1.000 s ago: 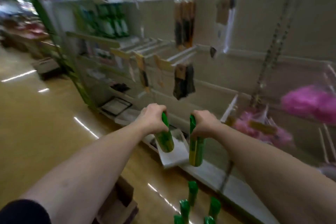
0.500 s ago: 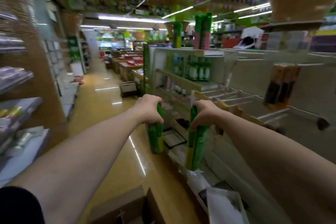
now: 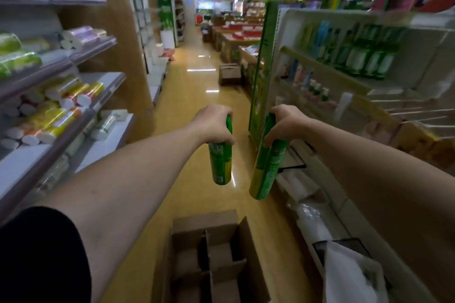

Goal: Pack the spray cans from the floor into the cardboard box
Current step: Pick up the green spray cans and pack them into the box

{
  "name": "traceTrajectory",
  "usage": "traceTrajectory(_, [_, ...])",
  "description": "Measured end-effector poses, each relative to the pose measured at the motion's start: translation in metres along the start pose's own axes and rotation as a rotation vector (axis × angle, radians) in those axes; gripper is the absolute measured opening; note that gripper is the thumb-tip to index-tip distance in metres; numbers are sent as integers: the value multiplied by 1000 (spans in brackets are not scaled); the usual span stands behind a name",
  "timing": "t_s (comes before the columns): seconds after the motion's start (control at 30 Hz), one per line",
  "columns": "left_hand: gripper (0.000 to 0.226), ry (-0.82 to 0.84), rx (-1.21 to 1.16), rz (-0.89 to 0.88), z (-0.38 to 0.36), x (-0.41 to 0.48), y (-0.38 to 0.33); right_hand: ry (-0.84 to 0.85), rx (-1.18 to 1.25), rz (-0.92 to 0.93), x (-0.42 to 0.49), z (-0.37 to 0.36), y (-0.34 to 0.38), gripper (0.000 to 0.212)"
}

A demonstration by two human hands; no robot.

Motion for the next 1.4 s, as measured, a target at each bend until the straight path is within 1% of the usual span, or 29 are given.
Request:
traceTrajectory(0.17, [53, 103, 15, 106, -75, 27, 38, 133, -9, 15, 66, -75, -23, 58])
traceTrajectory(0.27, [51, 191, 32, 150, -124, 45, 51, 204, -41, 16, 102, -121, -42, 59])
traceTrajectory(0.43, [52, 314, 44, 225, -202, 63, 80, 330, -97, 24, 147, -197, -75, 60])
traceTrajectory(0.53, [57, 385, 44, 271, -252, 64, 95, 391, -104, 22, 159, -247, -99, 58])
traceTrajectory(0.63, [60, 458, 19, 281, -311, 62, 109, 451, -91, -14, 166, -299, -127, 60])
traceTrajectory(0.77, [55, 538, -33, 297, -396, 48, 128, 497, -66, -47, 162, -376, -169, 57])
traceTrajectory(0.87, [54, 570, -102, 321, -474, 30, 144, 513, -87, -50, 155, -444, -202, 56])
traceTrajectory(0.93, [58, 568, -109, 310, -502, 14, 149, 488, -69, -61, 142, -471, -216, 56])
traceTrajectory(1.13, [58, 650, -179, 302, -636, -29, 176, 477, -70, -95, 125, -592, -275, 57])
traceTrajectory(1.27, [58, 655, -177, 319, -699, -48, 194, 451, -11, -106, 122, -648, -300, 58])
traceTrajectory(1.4, [55, 614, -176, 350, -741, -55, 215, 434, -9, -106, 127, -694, -315, 67])
Point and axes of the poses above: each hand's wrist, its own x-axis towards the middle knuckle, its own z-axis out of the back of the hand, y = z × x, the point moved 9 cm from there along x, towards the middle knuckle, and after that the axes turned 2 degrees about x, right-handed, at the moved point
